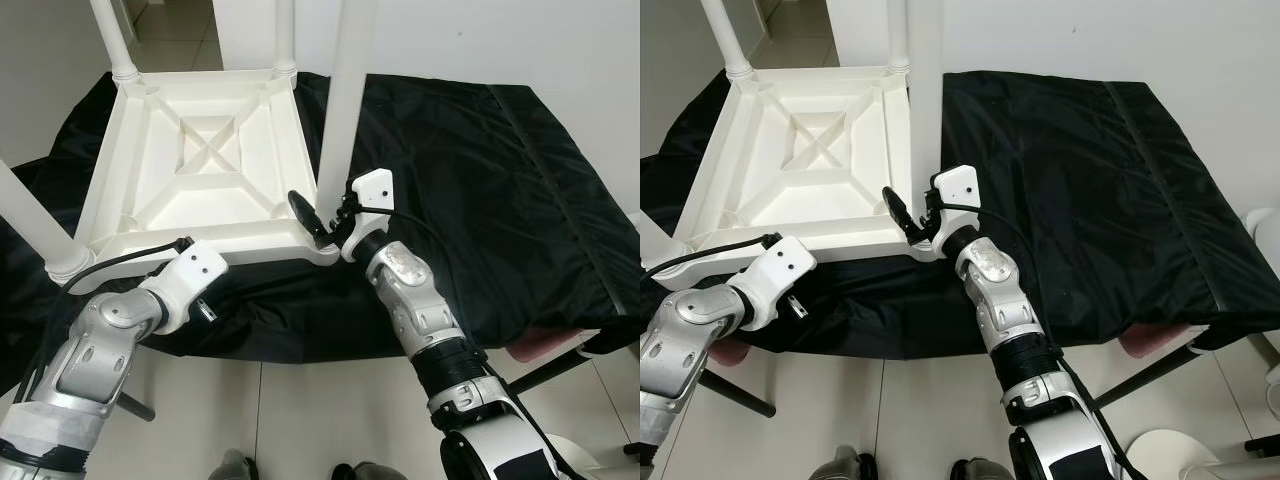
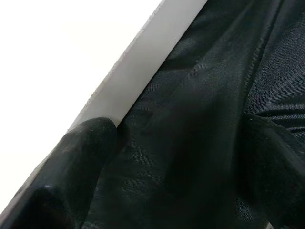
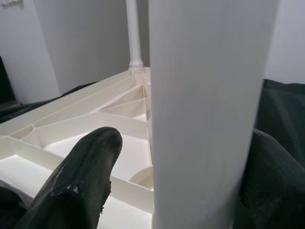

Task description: Building children table

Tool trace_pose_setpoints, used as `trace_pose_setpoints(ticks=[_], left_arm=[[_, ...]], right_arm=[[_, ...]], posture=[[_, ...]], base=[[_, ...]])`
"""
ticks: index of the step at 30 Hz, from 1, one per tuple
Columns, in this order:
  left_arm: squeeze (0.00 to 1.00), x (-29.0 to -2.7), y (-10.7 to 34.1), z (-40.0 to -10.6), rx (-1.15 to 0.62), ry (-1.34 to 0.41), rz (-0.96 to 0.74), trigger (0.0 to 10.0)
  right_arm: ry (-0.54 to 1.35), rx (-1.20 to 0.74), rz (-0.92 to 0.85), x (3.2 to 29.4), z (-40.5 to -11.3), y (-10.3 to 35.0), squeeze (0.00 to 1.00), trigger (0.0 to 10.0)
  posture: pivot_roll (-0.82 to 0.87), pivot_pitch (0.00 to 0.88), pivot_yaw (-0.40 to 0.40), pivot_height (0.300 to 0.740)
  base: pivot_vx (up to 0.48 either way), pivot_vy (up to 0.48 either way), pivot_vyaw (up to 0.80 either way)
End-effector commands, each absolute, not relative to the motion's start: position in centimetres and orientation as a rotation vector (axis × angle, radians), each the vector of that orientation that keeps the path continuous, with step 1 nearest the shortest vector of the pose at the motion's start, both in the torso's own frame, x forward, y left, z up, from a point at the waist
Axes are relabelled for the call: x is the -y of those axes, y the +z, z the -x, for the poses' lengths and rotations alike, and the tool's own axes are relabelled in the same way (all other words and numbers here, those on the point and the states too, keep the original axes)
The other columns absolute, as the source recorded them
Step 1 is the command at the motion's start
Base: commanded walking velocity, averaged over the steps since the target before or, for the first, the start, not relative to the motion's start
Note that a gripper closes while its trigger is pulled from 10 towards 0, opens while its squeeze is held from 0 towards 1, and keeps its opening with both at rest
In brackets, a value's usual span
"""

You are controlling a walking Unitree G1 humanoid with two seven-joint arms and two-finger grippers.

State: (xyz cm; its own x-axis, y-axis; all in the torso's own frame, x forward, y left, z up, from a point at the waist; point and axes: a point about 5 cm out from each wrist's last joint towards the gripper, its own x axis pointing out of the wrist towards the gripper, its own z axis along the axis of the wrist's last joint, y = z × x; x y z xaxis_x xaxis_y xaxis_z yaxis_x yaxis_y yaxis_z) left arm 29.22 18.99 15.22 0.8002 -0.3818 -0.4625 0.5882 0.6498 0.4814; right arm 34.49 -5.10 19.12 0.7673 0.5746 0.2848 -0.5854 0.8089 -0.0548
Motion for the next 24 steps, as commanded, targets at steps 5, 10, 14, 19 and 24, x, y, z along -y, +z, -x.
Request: trace_pose_setpoints(ticks=[5,10,14,19,24], left_arm=[[0.00,-21.5,15.8,-29.6,-0.240,-0.196,-0.704,10.0],[0.00,-21.3,15.8,-29.6,-0.234,-0.206,-0.702,10.0],[0.00,-21.3,15.8,-29.6,-0.231,-0.211,-0.703,10.0],[0.00,-21.3,15.9,-29.6,-0.230,-0.216,-0.706,10.0],[0.00,-21.1,15.8,-29.6,-0.228,-0.220,-0.706,10.0]], right_arm=[[0.531,0.274,-0.001,5.2,-35.5,18.9,0.00,10.0],[0.542,0.278,0.009,4.7,-36.1,19.5,0.00,10.0],[0.587,0.270,0.001,4.2,-36.3,19.7,0.00,10.0],[0.625,0.278,0.002,3.6,-36.3,20.0,0.00,5.3],[0.609,0.280,0.020,4.0,-36.4,19.8,0.00,0.0]], posture=[[-0.05,0.130,0.003,0.740],[-0.04,0.130,0.006,0.740],[-0.04,0.129,0.006,0.740],[-0.04,0.133,0.008,0.740],[-0.04,0.131,0.004,0.740]], base=[[0.000,0.000,0.00],[0.000,0.000,0.00],[0.000,0.000,0.00],[0.000,0.000,0.00],[0.000,0.000,0.00]])
